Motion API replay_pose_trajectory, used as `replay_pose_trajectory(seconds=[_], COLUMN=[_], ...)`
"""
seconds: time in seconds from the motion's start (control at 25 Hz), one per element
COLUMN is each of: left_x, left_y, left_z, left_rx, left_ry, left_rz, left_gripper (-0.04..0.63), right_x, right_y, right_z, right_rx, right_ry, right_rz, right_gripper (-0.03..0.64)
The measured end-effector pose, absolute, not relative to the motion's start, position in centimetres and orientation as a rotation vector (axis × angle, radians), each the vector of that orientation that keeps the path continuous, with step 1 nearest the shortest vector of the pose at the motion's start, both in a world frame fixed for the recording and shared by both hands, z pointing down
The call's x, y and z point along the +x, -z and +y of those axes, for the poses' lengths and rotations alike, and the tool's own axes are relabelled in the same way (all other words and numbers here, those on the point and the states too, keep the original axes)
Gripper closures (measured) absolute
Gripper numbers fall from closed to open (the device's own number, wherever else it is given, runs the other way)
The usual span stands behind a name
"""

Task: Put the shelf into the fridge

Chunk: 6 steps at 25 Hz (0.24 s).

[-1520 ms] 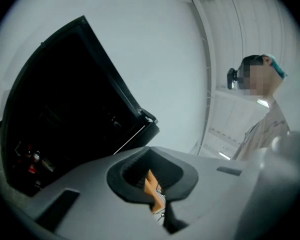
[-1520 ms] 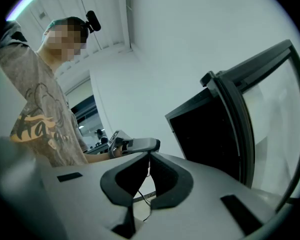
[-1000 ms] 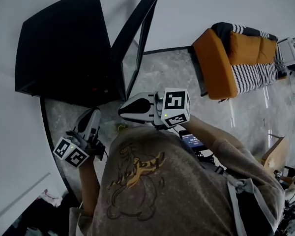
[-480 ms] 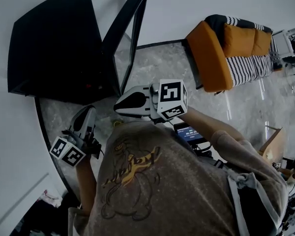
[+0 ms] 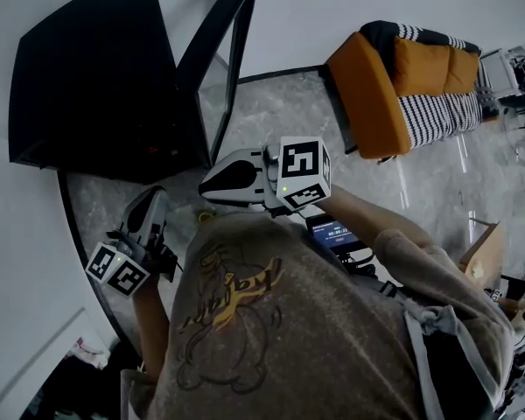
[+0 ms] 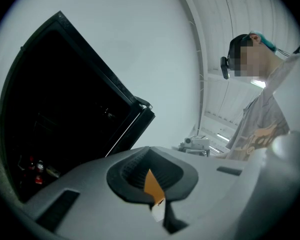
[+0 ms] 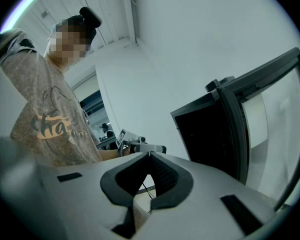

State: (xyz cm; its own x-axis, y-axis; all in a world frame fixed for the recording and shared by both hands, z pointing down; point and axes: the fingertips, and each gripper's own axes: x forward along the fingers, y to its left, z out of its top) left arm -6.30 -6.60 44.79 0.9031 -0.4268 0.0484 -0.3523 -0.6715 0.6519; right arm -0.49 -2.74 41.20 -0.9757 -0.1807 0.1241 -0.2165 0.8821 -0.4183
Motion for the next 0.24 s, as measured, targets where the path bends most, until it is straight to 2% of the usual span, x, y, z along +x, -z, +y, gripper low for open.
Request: replay_pose_trajectory(seconds=[0.24], left_x=[-5.89], left_y=[-44.69], left_z=[-5.96], left_rx=[2.369], left_ry=[0.126], left_rz=[-0.554], left_gripper=[0.591], right_x=[-0.16], right_y=[-40.92], right_z=[-2.23], right_rx=[0.311], right_ry=[-0.685], right_rz=[-2.963], right_gripper=[0.593])
